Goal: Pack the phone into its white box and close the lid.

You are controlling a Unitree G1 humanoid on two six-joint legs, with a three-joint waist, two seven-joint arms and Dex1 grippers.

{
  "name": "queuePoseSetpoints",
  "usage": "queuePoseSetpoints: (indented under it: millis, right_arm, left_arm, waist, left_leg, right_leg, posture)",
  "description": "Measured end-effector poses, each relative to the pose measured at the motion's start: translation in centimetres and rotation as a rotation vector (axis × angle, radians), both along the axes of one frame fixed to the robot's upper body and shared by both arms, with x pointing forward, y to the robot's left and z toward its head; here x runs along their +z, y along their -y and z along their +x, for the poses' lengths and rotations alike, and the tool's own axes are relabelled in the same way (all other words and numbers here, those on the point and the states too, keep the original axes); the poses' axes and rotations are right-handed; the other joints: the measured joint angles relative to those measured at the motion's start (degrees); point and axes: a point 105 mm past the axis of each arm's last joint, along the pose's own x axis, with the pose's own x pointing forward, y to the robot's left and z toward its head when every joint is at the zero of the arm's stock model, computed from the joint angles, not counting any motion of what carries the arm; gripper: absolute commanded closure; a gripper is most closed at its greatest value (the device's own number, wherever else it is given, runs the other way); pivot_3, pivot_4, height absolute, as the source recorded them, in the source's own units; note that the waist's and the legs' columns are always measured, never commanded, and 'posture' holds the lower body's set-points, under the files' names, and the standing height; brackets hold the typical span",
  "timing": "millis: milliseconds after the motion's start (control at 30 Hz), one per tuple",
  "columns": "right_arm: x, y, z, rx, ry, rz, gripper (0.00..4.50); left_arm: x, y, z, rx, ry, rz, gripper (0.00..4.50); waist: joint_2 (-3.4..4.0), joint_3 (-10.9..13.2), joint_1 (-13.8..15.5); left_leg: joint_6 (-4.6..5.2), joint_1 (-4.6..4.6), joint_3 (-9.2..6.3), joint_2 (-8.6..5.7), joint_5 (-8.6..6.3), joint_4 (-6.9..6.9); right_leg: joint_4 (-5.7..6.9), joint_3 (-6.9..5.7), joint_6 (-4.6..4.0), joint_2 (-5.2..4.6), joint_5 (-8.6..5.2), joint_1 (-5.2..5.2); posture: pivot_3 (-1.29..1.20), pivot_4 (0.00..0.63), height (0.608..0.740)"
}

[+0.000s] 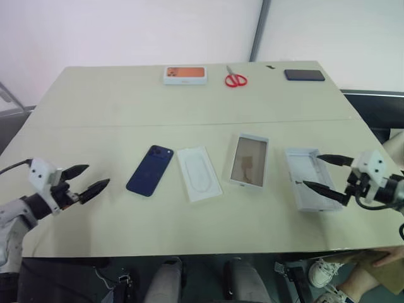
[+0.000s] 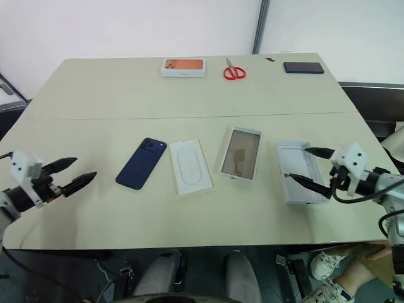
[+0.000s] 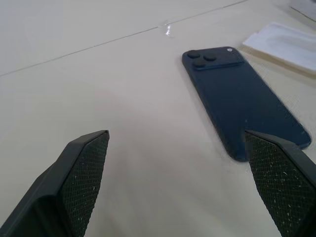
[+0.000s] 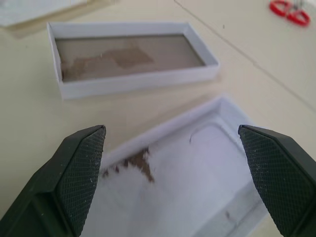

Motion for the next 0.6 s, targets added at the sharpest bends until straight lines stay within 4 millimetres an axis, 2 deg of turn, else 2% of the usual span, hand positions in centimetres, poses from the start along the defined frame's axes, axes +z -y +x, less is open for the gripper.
queuePoseSetpoints:
  millis: [133, 200, 367, 467, 600]
  right_arm:
    - [0.8, -2.9, 1.1, 0.095, 0.029, -0.029, 0.01]
    - [1.1, -4.7, 1.6, 0.151, 0.045, -0.019, 0.01]
    - [0.4, -7.8, 1.9, 0.259, 0.044, -0.048, 0.01]
    - [0.1, -8.9, 2.0, 0.3, 0.046, -0.055, 0.01]
    - [0.0, -8.8, 2.3, 0.294, 0.05, -0.067, 0.01]
  left_arm:
    - [-0.4, 2.7, 0.6, -0.024, -0.11, -0.024, 0.0]
    - [-0.1, 5.0, 0.9, -0.085, -0.179, -0.098, 0.0]
    - [-0.2, 8.3, 2.2, -0.129, -0.321, -0.233, 0.0]
    - [-0.6, 10.0, 2.6, -0.141, -0.38, -0.27, 0.0]
    - [-0.3, 12.3, 2.4, -0.193, -0.449, -0.377, 0.0]
  waist:
    - [0.0, 0.01, -0.19]
    - [0.01, 0.02, -0.11]
    - [0.0, 0.03, 0.1]
    - [-0.02, 0.04, -0.01]
    - [-0.02, 0.04, -0.11]
  left_leg:
    - [0.0, 0.0, -0.02, 0.03, 0.0, -0.01]
    - [0.0, 0.0, -0.03, 0.03, 0.0, 0.0]
    - [0.0, -0.01, -0.07, -0.03, 0.0, 0.05]
    - [0.0, -0.01, -0.07, -0.03, 0.01, 0.06]
    - [-0.01, 0.0, -0.07, -0.02, 0.01, 0.06]
  right_leg:
    - [0.03, 0.0, 0.03, 0.06, 0.02, -0.02]
    - [0.04, -0.01, 0.05, 0.08, 0.03, -0.03]
    - [0.06, -0.05, 0.09, 0.08, 0.04, 0.02]
    - [0.09, -0.05, 0.1, 0.08, 0.05, 0.0]
    - [0.12, -0.03, 0.1, 0.09, 0.05, -0.02]
  posture:
    - [0.0, 0.15, 0.74]
    - [0.0, 0.15, 0.74]
    - [0.0, 0.15, 0.74]
    - [0.0, 0.15, 0.74]
    - [0.0, 0.15, 0.74]
